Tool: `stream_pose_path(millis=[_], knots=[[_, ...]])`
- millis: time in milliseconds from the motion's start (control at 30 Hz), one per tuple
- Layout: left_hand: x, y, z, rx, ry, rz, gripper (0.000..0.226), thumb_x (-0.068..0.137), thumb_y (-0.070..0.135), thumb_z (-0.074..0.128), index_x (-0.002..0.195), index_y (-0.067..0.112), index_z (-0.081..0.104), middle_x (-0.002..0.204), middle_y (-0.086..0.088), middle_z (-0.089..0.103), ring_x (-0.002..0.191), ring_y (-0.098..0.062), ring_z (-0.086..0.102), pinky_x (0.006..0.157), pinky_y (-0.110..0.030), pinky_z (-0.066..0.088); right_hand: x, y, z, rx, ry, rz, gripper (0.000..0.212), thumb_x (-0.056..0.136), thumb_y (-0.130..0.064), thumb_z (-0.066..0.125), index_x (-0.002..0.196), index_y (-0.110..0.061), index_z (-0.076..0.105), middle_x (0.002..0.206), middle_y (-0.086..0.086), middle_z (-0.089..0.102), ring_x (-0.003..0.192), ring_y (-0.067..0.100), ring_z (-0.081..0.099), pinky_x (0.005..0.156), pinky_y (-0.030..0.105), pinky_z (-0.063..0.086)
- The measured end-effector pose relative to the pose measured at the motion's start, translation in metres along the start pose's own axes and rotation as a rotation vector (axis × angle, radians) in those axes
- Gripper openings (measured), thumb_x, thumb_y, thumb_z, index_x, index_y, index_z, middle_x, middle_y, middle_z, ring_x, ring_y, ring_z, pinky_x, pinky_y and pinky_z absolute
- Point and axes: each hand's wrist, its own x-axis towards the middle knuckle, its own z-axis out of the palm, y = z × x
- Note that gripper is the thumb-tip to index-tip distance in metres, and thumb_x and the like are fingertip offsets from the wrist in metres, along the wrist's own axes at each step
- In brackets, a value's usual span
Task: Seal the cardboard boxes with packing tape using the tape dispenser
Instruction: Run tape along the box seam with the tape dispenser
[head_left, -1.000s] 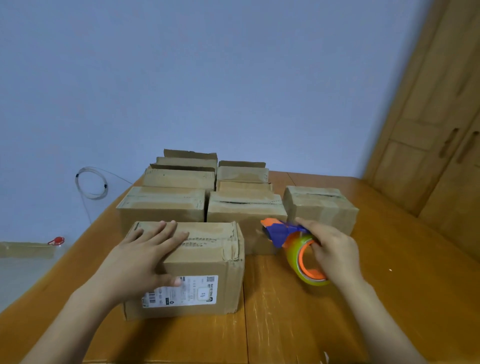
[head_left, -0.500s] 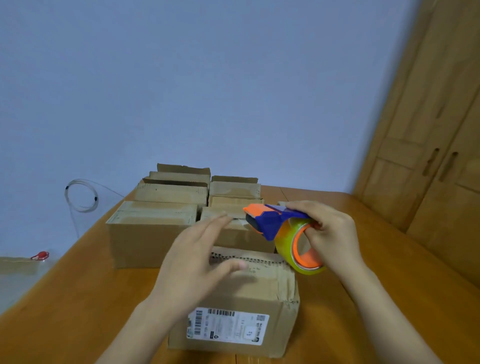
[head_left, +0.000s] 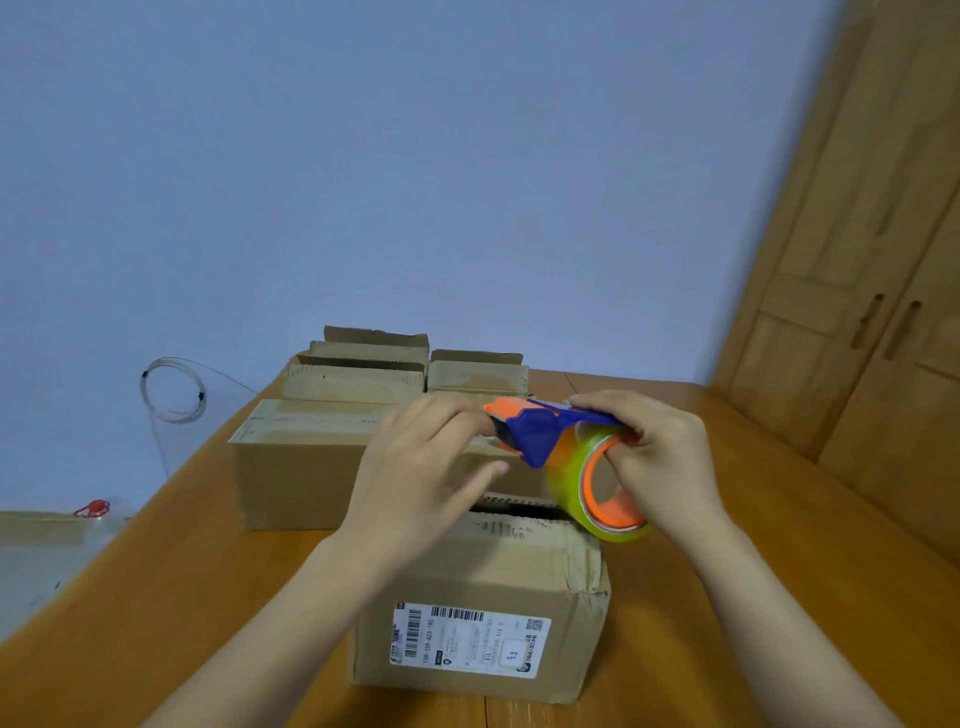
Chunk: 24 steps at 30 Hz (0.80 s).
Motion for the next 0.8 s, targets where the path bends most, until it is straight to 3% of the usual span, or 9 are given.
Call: stream_pose_path(millis=[100,233,367,467,500,633,667,800], knots=[[0.0,-0.005,0.003,0.036,0.056,0.043,0.015,0.084,0.032,0.064,0.089,0.019,0.062,0.093,0.003,0.067,0.09,-0.016,0.056,0.075,-0.027,0.038,0.001,-0.005,0.0,-0.005,0.007,0.0,0.056,0.064,0.02,0.059,0.103,-0.018,0.074,0.101,-0.005,0.072,0.095,0.019,0.066,0.078,0.034,0.055],[0.006,-0.009,0.008,0.128,0.16,0.125,0.017,0.086,0.024,0.066,0.075,0.011,0.066,0.084,0.001,0.068,0.081,-0.02,0.057,0.077,-0.029,0.039,0.002,-0.01,0.0,-0.018,-0.007,-0.011,0.053,0.067,0.017,0.059,0.106,-0.016,0.073,0.101,0.0,0.072,0.095,0.019,0.066,0.077,0.022,0.049],[0.016,-0.018,0.005,0.148,0.195,0.239,0.023,0.09,0.022,0.064,0.071,0.008,0.068,0.078,-0.001,0.069,0.077,-0.021,0.056,0.077,-0.032,0.042,0.01,-0.014,-0.007,-0.164,-0.027,-0.138,0.047,0.069,-0.001,0.054,0.111,-0.014,0.069,0.102,0.002,0.071,0.093,0.023,0.065,0.073,0.025,0.048],[0.024,-0.025,-0.001,0.165,0.147,0.356,0.02,0.089,0.019,0.066,0.073,0.007,0.069,0.079,-0.002,0.07,0.078,-0.023,0.063,0.08,-0.034,0.045,0.018,-0.008,-0.016,-0.35,-0.081,-0.275,0.059,0.062,-0.002,0.053,0.119,-0.015,0.064,0.104,0.002,0.066,0.096,0.018,0.054,0.062,0.025,0.044],[0.028,-0.026,-0.003,0.164,0.136,0.382,0.019,0.089,0.017,0.066,0.073,0.007,0.069,0.079,-0.003,0.07,0.079,-0.023,0.064,0.081,-0.035,0.045,0.021,-0.005,-0.019,-0.347,-0.121,-0.299,0.064,0.061,-0.001,0.052,0.123,-0.015,0.062,0.109,0.003,0.064,0.099,0.017,0.05,0.064,0.026,0.045],[0.042,-0.03,-0.01,0.169,0.112,0.5,0.022,0.091,0.013,0.061,0.071,0.007,0.068,0.081,-0.005,0.071,0.082,-0.021,0.063,0.081,-0.035,0.046,0.025,0.004,-0.027,-0.142,-0.327,-0.239,0.073,0.07,0.0,0.042,0.14,-0.022,0.045,0.137,0.0,0.052,0.125,0.015,0.044,0.099,0.03,0.041],[0.043,-0.031,-0.01,0.182,0.097,0.529,0.024,0.092,0.014,0.059,0.071,0.007,0.068,0.083,-0.005,0.071,0.083,-0.021,0.064,0.082,-0.035,0.046,0.026,0.005,-0.028,-0.129,-0.342,-0.236,0.074,0.072,-0.001,0.041,0.141,-0.024,0.043,0.137,-0.001,0.052,0.124,0.016,0.045,0.099,0.032,0.044],[0.045,-0.035,-0.006,0.208,0.058,0.554,0.023,0.092,0.016,0.059,0.072,0.009,0.068,0.085,-0.004,0.073,0.082,-0.02,0.068,0.084,-0.036,0.046,0.025,0.011,-0.03,-0.185,-0.327,-0.257,0.071,0.075,-0.003,0.046,0.142,-0.027,0.043,0.124,0.0,0.059,0.108,0.021,0.055,0.071,0.04,0.055]])
